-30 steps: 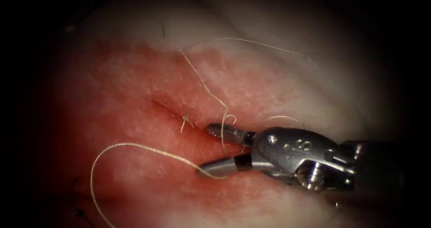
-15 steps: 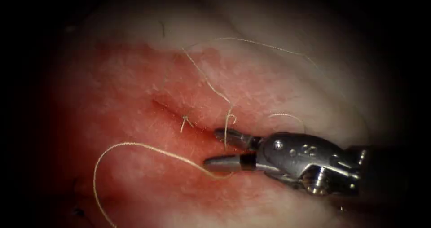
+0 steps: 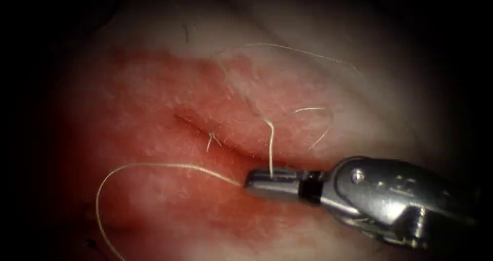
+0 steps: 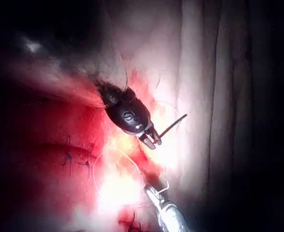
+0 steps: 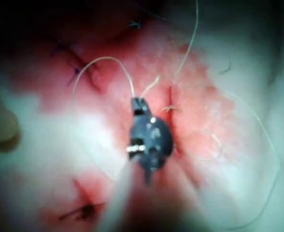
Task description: Wound Closure
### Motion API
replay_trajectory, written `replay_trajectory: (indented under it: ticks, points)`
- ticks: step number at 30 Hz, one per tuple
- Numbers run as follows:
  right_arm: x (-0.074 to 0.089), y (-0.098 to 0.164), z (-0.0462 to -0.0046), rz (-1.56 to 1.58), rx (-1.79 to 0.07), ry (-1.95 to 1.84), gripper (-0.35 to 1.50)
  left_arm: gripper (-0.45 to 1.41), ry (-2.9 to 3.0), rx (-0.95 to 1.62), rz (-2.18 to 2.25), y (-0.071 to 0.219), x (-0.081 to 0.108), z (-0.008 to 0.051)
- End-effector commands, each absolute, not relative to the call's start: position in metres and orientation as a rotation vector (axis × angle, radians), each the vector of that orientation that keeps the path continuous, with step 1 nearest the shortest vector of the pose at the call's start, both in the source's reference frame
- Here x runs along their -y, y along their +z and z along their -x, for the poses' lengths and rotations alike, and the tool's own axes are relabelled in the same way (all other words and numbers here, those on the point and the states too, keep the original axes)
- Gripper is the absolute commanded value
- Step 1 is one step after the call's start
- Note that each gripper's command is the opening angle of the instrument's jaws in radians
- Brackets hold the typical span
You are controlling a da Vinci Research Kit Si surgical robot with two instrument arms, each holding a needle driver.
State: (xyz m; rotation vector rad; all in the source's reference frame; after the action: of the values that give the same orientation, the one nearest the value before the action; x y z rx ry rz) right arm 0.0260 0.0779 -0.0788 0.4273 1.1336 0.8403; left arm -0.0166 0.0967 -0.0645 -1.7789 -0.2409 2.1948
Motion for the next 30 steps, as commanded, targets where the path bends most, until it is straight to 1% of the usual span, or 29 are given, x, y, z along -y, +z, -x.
replay_trajectory:
  ticks: [1, 6, 12, 16, 17, 18, 19, 20, 23, 24, 26, 27, 29, 30]
  points:
    - [-0.077, -0.081, -0.0273, -0.447, -1.143, 0.835, -0.35, -0.35, 2.199, 0.250, 1.773, -0.064, -0.096, 0.0172]
    - [-0.074, -0.085, -0.0294, -0.485, -1.173, 0.813, -0.35, -0.35, 2.213, 0.264, 1.771, -0.064, -0.096, 0.0172]
    - [-0.073, -0.091, -0.0324, -0.539, -1.269, 0.795, -0.35, -0.35, 2.225, 0.296, 1.782, -0.064, -0.096, 0.0172]
    - [-0.073, -0.093, -0.0337, -0.560, -1.290, 0.785, -0.35, -0.35, 2.225, 0.297, 1.782, -0.064, -0.096, 0.0172]
    - [-0.073, -0.093, -0.0339, -0.559, -1.300, 0.786, 0.15, -0.35, 2.225, 0.297, 1.783, -0.064, -0.096, 0.0172]
    - [-0.074, -0.091, -0.0337, -0.517, -1.328, 0.755, 1.16, -0.35, 2.225, 0.299, 1.784, -0.064, -0.096, 0.0170]
    - [-0.074, -0.091, -0.0337, -0.517, -1.328, 0.755, 1.16, -0.35, 2.225, 0.299, 1.784, -0.064, -0.096, 0.0170]
    - [-0.075, -0.091, -0.0328, -0.476, -1.349, 0.709, 1.30, -0.35, 2.225, 0.302, 1.786, -0.064, -0.096, 0.0168]
    - [-0.076, -0.089, -0.0303, -0.439, -1.341, 0.697, 1.46, -0.35, 2.225, 0.307, 1.790, -0.064, -0.096, 0.0164]
    - [-0.076, -0.089, -0.0303, -0.439, -1.341, 0.697, 1.46, -0.35, 2.225, 0.307, 1.790, -0.064, -0.096, 0.0164]
    - [-0.077, -0.088, -0.0266, -0.429, -1.343, 0.659, 1.43, -0.35, 2.225, 0.310, 1.794, -0.064, -0.096, 0.0160]
    - [-0.077, -0.088, -0.0266, -0.429, -1.343, 0.659, 1.43, -0.35, 2.225, 0.310, 1.794, -0.064, -0.096, 0.0160]
    - [-0.078, -0.087, -0.0237, -0.426, -1.346, 0.628, 1.33, -0.35, 2.225, 0.315, 1.798, -0.064, -0.096, 0.0158]
    - [-0.078, -0.087, -0.0230, -0.428, -1.339, 0.617, 1.33, -0.35, 2.225, 0.315, 1.799, -0.064, -0.096, 0.0157]
